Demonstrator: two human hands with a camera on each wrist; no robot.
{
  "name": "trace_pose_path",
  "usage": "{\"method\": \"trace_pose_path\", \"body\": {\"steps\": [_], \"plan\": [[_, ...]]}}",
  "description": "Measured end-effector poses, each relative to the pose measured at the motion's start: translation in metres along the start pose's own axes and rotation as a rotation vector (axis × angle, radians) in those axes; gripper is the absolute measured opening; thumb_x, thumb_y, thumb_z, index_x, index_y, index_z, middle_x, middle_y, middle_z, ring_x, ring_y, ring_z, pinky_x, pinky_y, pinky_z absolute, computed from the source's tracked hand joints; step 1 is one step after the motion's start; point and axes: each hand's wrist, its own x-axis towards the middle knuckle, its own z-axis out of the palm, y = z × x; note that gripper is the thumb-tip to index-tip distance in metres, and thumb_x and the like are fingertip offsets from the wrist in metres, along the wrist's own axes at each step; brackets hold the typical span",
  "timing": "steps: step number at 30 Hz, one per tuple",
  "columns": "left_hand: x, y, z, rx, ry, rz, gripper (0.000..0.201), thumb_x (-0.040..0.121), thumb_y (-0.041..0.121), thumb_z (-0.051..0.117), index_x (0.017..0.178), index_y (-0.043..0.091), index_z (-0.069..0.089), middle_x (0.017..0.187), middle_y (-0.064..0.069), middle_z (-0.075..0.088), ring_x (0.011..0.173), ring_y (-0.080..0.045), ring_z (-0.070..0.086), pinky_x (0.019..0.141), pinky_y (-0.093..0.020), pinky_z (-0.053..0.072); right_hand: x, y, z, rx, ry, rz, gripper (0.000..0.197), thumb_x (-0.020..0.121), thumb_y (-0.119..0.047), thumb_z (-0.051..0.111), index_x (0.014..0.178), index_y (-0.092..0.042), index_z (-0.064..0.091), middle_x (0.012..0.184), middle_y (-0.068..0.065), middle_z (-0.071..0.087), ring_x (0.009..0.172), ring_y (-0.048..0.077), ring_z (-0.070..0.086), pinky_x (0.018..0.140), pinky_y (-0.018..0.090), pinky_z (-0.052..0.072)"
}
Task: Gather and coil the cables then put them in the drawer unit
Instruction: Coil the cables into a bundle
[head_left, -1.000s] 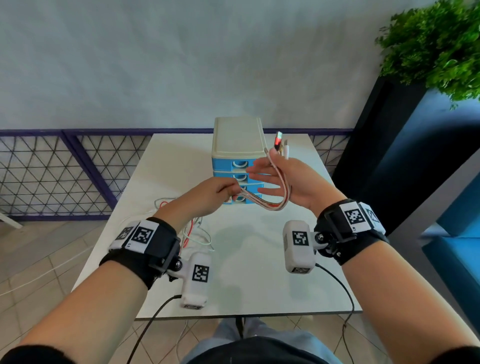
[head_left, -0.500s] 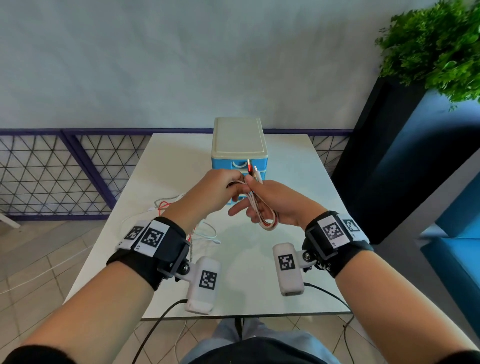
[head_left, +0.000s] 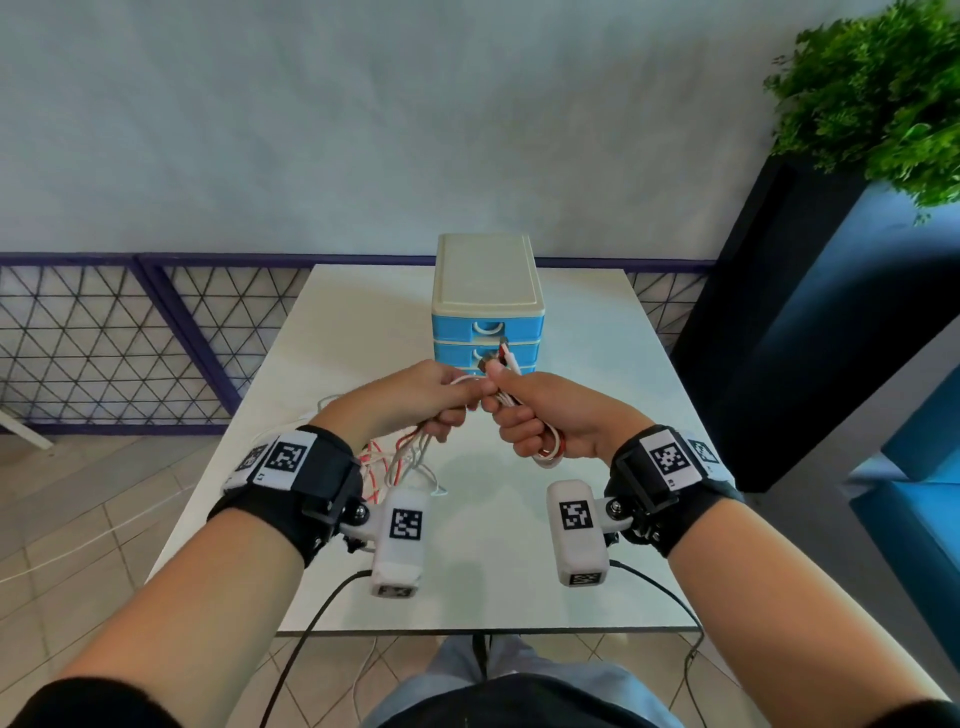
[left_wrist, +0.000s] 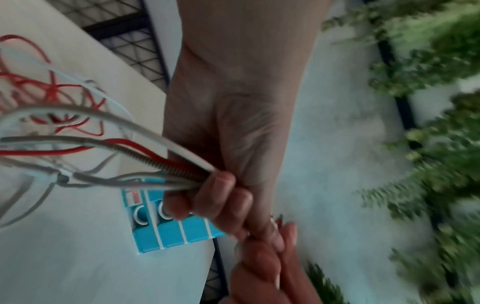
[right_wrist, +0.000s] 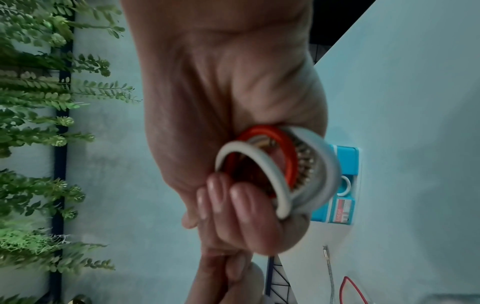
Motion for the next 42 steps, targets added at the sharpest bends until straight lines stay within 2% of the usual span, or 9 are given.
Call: {"method": "trace_pose_path", "body": {"steps": [5,9,11,15,17,22,28,34,42], "plan": [[-0.013,-0.004,-0.004,-0.335,-0.196,-0.121,0.054,0.084,0.065,0.037,0.07,0.013,0.047,0.044,0.004,0.032,0.038,-0.01,0.029,0.053,-0.02,0.041,0.001,0.001,-0.005,0.019,0.032,-0.03,0.04,0.097,-0.049,0.042,0.078,-0.014,0.049,0.051,-0.008,0.028,0.04,0.003,0.027,0.038,0.014,0.029],[-0.014,-0.017,-0.009,-0.427,-0.306,-0.11,0.061,0.086,0.064,0.029,0.078,0.009,0.052,0.048,0.002,0.04,0.049,-0.016,0.045,0.099,-0.04,0.042,0.002,-0.001,-0.013,0.033,0.123,-0.074,0.039,0.098,-0.048,0.042,0.079,-0.014,0.048,0.051,-0.008,0.031,0.041,0.004,0.028,0.039,0.015,0.031],[-0.012,-0.02,-0.008,-0.458,-0.287,-0.094,0.051,0.095,0.052,0.026,0.083,0.009,0.052,0.051,0.004,0.039,0.051,-0.015,0.045,0.106,-0.041,0.036,0.004,-0.002,-0.015,0.05,0.173,-0.094,0.038,0.098,-0.046,0.042,0.079,-0.014,0.048,0.051,-0.008,0.031,0.041,0.005,0.028,0.039,0.016,0.032],[-0.008,-0.017,-0.001,-0.423,-0.242,-0.037,0.037,0.101,0.035,0.027,0.087,0.01,0.05,0.056,0.005,0.044,0.057,-0.011,0.052,0.077,-0.026,0.04,0.013,-0.001,-0.015,0.122,0.294,-0.154,0.037,0.099,-0.044,0.043,0.078,-0.014,0.047,0.05,-0.007,0.032,0.04,0.006,0.029,0.04,0.017,0.033],[-0.004,-0.015,0.004,-0.411,-0.173,0.002,0.034,0.102,0.031,0.027,0.082,0.012,0.048,0.054,0.007,0.043,0.054,-0.01,0.048,0.076,-0.026,0.039,0.018,0.002,-0.015,0.134,0.359,-0.189,0.038,0.099,-0.044,0.042,0.077,-0.014,0.047,0.052,-0.006,0.031,0.041,0.007,0.03,0.04,0.018,0.035],[0.011,-0.004,0.036,-0.191,0.209,0.119,0.036,0.103,0.023,0.026,0.073,0.014,0.043,0.059,-0.001,0.04,0.054,-0.017,0.04,0.053,-0.02,0.042,0.032,-0.001,-0.012,0.162,0.469,-0.238,0.041,0.099,-0.048,0.039,0.076,-0.014,0.046,0.05,-0.005,0.034,0.044,0.009,0.034,0.046,0.022,0.038],[0.012,-0.003,0.05,0.491,0.415,0.181,0.025,0.1,0.027,0.027,0.086,0.018,0.046,0.079,-0.007,0.057,0.066,-0.023,0.054,0.064,-0.036,0.046,0.032,-0.004,-0.006,-0.007,0.385,-0.194,0.05,0.085,-0.062,0.054,0.07,-0.015,0.049,0.054,-0.001,0.04,0.048,0.011,0.04,0.054,0.024,0.038],[0.008,0.012,0.062,0.85,0.428,0.12,0.03,0.098,0.015,0.034,0.124,0.007,0.046,0.109,-0.012,0.061,0.089,-0.029,0.056,0.07,-0.033,0.036,0.031,-0.002,-0.003,-0.01,0.395,-0.177,0.024,0.089,-0.029,0.064,0.077,-0.012,0.052,0.056,0.003,0.045,0.047,0.014,0.044,0.045,0.023,0.034],[0.008,0.011,0.055,0.616,0.227,0.132,0.023,0.098,0.026,0.032,0.095,0.013,0.051,0.076,-0.005,0.063,0.06,-0.019,0.058,0.062,-0.034,0.051,0.04,0.0,-0.01,-0.165,0.527,-0.144,0.025,0.093,-0.034,0.046,0.078,-0.015,0.053,0.057,0.001,0.042,0.041,0.015,0.039,0.045,0.023,0.032]]}}
